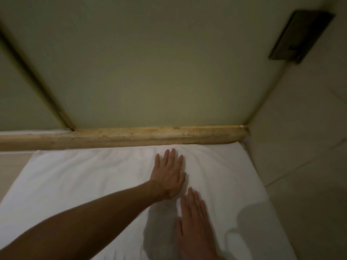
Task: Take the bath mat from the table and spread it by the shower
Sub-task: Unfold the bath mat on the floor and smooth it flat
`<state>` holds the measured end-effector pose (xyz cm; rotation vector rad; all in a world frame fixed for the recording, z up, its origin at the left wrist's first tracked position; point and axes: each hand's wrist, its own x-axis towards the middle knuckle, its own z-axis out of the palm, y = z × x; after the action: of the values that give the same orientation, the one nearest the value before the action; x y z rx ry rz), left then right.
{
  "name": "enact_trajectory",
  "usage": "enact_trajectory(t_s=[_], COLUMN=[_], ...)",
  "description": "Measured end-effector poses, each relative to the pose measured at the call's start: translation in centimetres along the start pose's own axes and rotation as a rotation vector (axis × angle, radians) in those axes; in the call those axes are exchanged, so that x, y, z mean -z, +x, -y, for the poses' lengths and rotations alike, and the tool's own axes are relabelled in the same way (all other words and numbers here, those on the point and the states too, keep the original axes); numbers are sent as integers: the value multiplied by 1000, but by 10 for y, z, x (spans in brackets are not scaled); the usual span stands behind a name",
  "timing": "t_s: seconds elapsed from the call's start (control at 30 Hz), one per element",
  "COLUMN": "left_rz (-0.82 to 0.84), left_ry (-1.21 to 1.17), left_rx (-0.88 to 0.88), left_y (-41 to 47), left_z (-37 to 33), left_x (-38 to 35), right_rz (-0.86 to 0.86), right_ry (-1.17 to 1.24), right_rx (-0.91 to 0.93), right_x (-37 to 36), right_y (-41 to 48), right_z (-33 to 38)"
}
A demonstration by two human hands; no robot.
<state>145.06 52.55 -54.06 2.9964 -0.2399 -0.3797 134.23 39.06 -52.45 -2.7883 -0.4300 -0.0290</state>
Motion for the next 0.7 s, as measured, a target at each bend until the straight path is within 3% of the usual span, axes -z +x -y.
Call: enact_trajectory(t_s=[0.17, 0.37, 0.53, 0.6, 0.7], left_rz=[-66, -115, -138, -129, -130], left_ry=[-55, -57, -62, -57, -42], left_rx=[193, 193, 210, 205, 185], left_y=[17, 22, 23, 24, 23], left_z=[-3, -1, -2, 0, 1], left_x=[-13, -19, -23, -24, -26], right_rz=[-59, 54, 126, 188, 284], right_ry=[56, 32, -47, 11, 204], right_rx=[18, 15, 241, 316, 238], right_x=[-6, -5, -8, -11, -17], right_y=[16, 53, 116, 138, 157], right_z=[-18, -39, -43, -38, -32])
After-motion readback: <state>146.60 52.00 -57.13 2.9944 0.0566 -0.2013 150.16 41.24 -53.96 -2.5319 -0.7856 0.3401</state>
